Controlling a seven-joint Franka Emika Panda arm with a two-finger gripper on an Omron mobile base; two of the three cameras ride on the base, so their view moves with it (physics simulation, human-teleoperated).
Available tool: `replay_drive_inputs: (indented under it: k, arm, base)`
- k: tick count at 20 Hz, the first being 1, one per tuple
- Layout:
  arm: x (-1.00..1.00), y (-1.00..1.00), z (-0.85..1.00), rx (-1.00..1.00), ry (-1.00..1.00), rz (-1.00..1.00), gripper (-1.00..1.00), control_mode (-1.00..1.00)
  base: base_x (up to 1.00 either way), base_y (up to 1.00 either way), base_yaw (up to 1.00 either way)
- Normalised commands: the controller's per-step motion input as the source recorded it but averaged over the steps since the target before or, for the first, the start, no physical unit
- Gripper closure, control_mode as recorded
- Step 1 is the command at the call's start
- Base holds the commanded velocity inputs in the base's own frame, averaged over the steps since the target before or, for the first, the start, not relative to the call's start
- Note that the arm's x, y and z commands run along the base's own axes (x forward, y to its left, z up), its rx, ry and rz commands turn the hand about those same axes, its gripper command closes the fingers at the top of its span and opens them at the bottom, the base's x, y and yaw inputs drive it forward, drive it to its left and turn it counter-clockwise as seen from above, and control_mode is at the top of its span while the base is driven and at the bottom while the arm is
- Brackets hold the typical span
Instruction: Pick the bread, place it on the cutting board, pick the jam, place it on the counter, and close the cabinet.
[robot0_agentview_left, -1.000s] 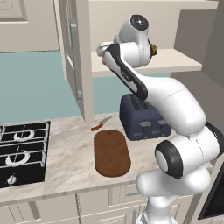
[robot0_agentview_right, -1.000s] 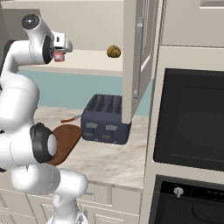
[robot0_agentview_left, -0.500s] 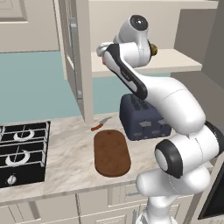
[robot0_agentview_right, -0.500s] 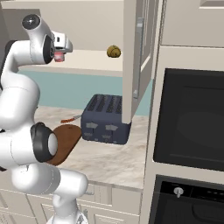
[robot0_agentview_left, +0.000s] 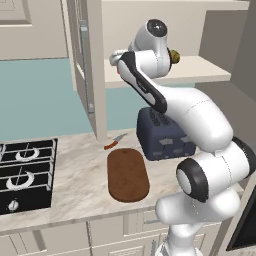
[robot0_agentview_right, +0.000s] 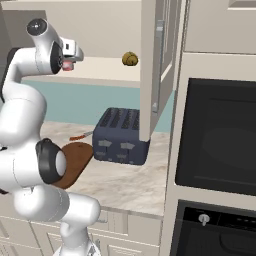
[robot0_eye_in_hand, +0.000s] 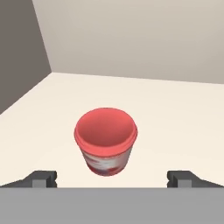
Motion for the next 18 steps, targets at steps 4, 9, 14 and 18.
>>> replay_drive_inputs:
  k: [4,9,14,18]
  arm:
    - [0.13,0.06,-0.07,0.0,0.0,0.0,-1.0,-1.0]
    - [0.22,0.06,-0.05,0.0,0.0,0.0,-1.0,-1.0]
    - [0.18,0.04,-0.06,0.0,0.0,0.0,-1.0,-1.0]
    - [0.16,0.03,-0.02,0.0,0.0,0.0,-1.0,-1.0]
  base:
    - [0.0,0.0,0.0]
    - [0.0,0.0,0.0]
    - [0.0,0.0,0.0]
    - [0.0,0.0,0.0]
